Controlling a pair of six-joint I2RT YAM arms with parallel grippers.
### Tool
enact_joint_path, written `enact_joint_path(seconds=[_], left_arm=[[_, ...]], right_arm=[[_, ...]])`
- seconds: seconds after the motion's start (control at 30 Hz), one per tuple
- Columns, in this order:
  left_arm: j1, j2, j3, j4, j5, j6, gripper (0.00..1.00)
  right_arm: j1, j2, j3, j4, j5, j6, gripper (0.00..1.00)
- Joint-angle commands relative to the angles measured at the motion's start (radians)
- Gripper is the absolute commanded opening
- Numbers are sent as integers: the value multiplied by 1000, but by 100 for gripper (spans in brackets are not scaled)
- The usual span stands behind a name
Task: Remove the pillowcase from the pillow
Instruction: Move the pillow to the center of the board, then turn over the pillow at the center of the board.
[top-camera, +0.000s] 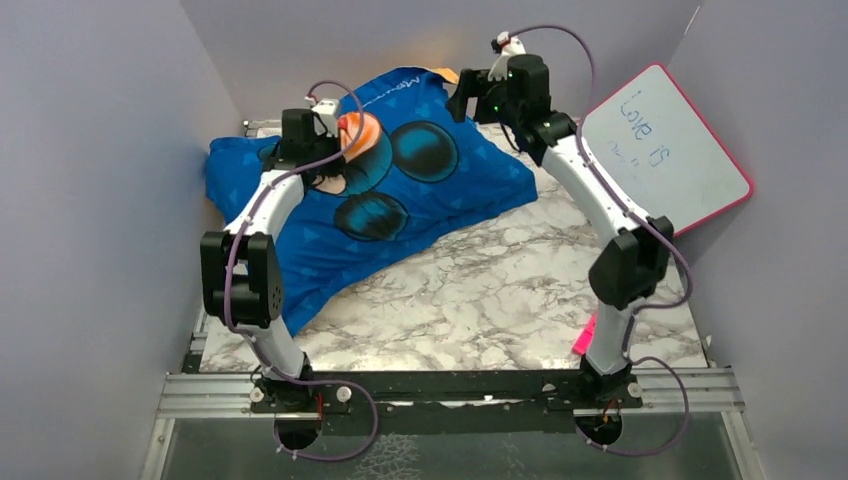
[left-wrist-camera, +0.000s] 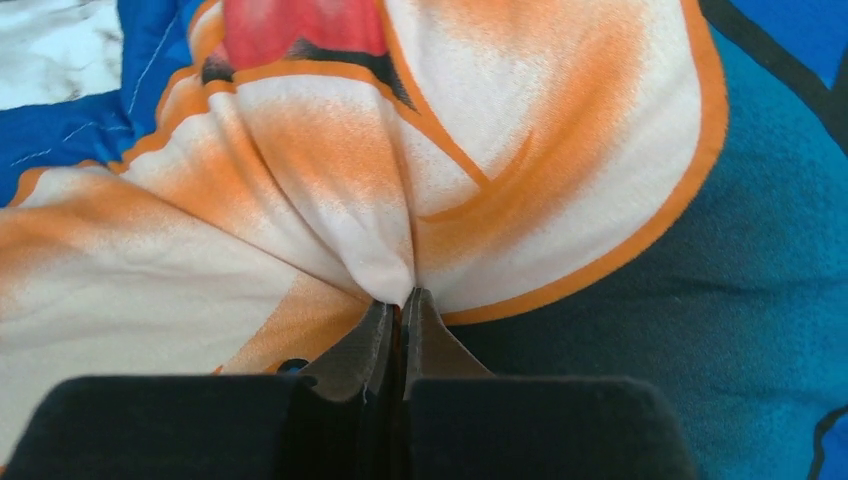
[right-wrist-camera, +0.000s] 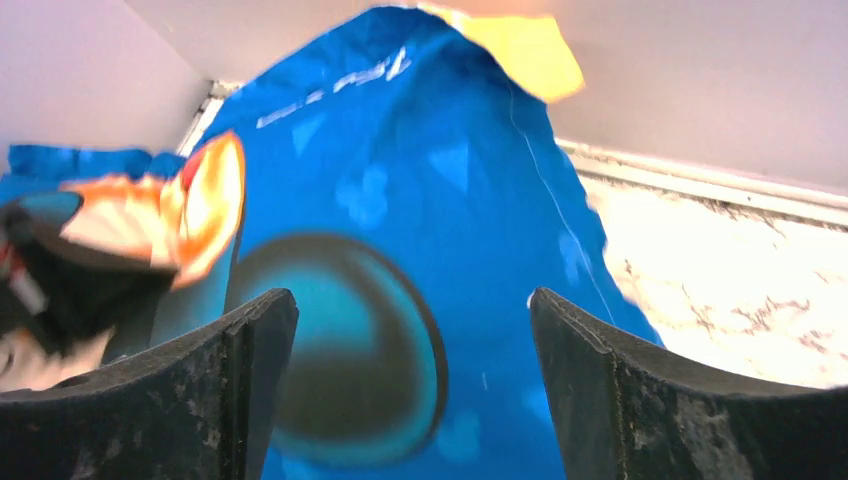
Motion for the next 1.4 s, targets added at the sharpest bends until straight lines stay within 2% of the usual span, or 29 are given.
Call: enact_joint_path(seconds=[0.0, 0.07, 0.13, 0.23, 0.27, 0.33, 0.4, 0.43, 0.47, 0.53, 0.57, 0.63, 0.67, 0.77, 0.97, 1.07, 1.2, 1.3, 1.37], left_arm=[[-180, -40, -201, -180, 182, -17, 0], [-239, -94, -284, -128, 189, -43, 0], [-270, -143, -344, -94, 156, -73, 0], [-285, -203, -426, -20, 207, -104, 0], [-295, -214, -437, -17, 216, -98, 0], [-304, -239, -445, -38, 183, -96, 0], [-304, -285, -453, -41, 104, -111, 0], [-304, -320, -449, -40, 58, -116, 3], [-299, -346, -437, -41, 6, -123, 17], [-281, -386, -389, -54, -64, -126, 52], [-261, -396, -345, -74, -82, -123, 66], [-186, -385, -229, -117, -55, -108, 87], [-144, -364, -164, -137, -12, -99, 94], [-47, -265, 16, -174, 120, -74, 99], [-19, 45, 343, -344, 353, 73, 99], [4, 165, 414, -412, 605, 95, 99], [3, 215, 341, -420, 890, 116, 99], [-2, 227, 242, -420, 989, 157, 99], [-14, 205, 178, -420, 1053, 198, 89]], right_arm=[[-41, 236, 208, -158, -102, 20, 93], [-49, 308, 321, -159, -168, 41, 99], [-49, 380, 404, -150, -195, 59, 100], [-49, 480, 482, -153, -151, 90, 98], [-49, 512, 507, -180, -136, 86, 87], [-49, 532, 510, -237, -96, 81, 57], [-50, 464, 395, -211, -75, 65, 29], [-50, 407, 292, -159, -73, 52, 14], [-49, 340, 185, -98, -68, 43, 2], [-50, 209, -26, 49, -90, 19, 1], [-50, 149, -111, 113, -126, -3, 1], [-48, 43, -265, 233, -202, -45, 1], [-49, 2, -329, 301, -252, -67, 1], [-49, -74, -456, 428, -376, -95, 1], [-49, -140, -554, 565, -474, -109, 1], [-50, -163, -583, 613, -473, -113, 1], [-50, -170, -574, 604, -481, -143, 0], [-50, -165, -571, 625, -468, -139, 1], [-48, -157, -556, 618, -444, -121, 1]])
